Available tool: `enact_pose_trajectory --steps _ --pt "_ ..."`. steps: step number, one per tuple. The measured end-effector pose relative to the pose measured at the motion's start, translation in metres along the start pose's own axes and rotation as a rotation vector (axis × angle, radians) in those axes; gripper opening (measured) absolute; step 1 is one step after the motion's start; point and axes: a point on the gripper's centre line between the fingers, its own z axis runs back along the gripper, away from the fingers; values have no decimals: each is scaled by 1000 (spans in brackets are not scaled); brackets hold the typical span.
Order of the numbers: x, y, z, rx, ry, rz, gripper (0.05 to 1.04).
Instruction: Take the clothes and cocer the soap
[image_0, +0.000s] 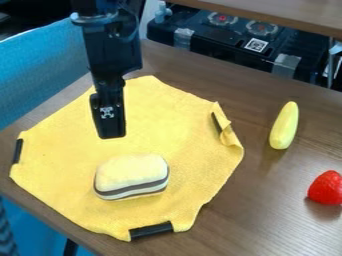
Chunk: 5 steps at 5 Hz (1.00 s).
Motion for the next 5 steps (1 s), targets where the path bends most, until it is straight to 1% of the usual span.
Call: enact_pose_trajectory --steps 2,3,4,5 --pt "-1 0 -6 -19 13 -2 1000" --pt "-2 38 -36 -14 3 24 999" --pt "-2 67 -45 36 -83 -21 999" --pt "-6 94 -40 113 -220 -45 999"
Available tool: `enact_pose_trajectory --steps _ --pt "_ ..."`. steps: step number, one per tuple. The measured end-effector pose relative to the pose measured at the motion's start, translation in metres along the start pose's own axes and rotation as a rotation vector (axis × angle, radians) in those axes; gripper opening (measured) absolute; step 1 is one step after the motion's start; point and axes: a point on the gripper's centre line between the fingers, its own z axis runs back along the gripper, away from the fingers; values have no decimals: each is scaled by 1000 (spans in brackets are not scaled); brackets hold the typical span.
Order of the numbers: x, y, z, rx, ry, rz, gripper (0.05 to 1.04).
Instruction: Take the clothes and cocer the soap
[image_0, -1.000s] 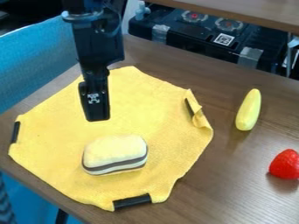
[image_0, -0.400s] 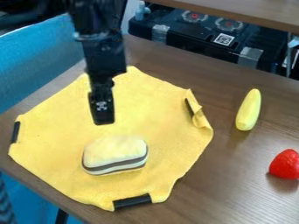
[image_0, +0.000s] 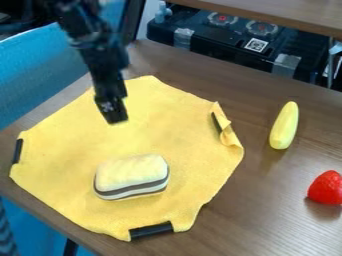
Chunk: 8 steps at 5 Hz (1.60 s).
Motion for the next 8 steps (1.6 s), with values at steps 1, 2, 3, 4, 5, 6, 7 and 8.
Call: enact_pose_trajectory --steps 1,2,3,4,5,6,7,8 --pt "3 18 2 55 -34 -37 999" --pt "9 47 2 107 13 29 1000" --pt "20 75 -18 89 98 109 999" --pt "32 92 -24 102 110 162 999" --pt "37 107 -22 127 104 194 999" --pt "35 116 -28 148 109 215 999" --pt "15 134 -25 207 118 267 999" --pt "4 151 -37 223 158 315 999"
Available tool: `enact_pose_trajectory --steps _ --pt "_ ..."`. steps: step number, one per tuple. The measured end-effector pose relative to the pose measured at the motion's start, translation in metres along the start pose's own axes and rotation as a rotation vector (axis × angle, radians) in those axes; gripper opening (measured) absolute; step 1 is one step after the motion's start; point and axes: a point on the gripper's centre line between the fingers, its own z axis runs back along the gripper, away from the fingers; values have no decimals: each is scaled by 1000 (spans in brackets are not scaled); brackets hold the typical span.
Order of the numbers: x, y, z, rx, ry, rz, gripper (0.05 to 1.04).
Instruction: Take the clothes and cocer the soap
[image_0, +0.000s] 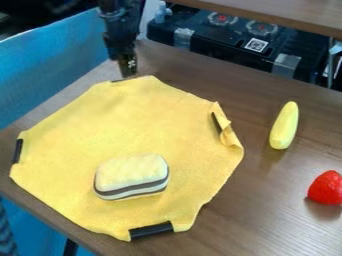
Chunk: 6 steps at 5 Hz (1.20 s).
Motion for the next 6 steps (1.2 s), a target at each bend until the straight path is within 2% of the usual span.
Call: enact_pose_trajectory --steps 1,2,4,6 --pt "3 10 -1 14 12 12 999" --pt "0 11 -13 5 38 8 999" --pt "-13 9 -32 27 123 -10 976" --pt "-16 -2 -38 41 120 -1 413"
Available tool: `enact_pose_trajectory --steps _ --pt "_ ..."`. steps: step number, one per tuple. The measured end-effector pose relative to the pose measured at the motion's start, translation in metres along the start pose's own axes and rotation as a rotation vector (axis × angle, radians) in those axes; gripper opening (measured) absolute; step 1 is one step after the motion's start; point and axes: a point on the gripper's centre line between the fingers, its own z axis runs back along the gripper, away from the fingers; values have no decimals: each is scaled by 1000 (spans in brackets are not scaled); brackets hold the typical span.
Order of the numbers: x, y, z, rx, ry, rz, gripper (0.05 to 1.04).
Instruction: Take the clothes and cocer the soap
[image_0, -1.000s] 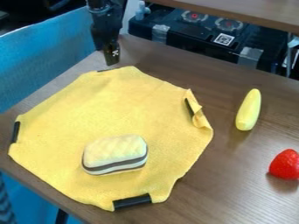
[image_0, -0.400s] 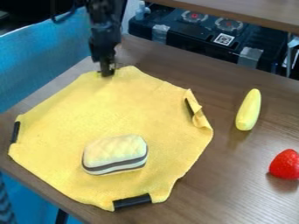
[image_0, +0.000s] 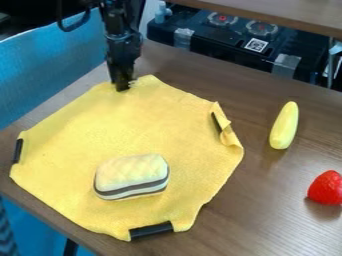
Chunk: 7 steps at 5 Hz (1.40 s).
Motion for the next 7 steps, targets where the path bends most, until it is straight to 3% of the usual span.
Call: enact_pose_trajectory --steps 1,2,3,4,5,7 --pt "1 -2 1 5 -19 6 201" --pt "-2 -12 10 -42 -49 15 84" --pt "2 -22 42 -86 -112 15 63" --pt "-1 -41 78 -87 -190 -23 60" --pt "-12 -72 100 -102 -235 -100 59" --pt "-47 -148 114 -132 -213 -272 59"
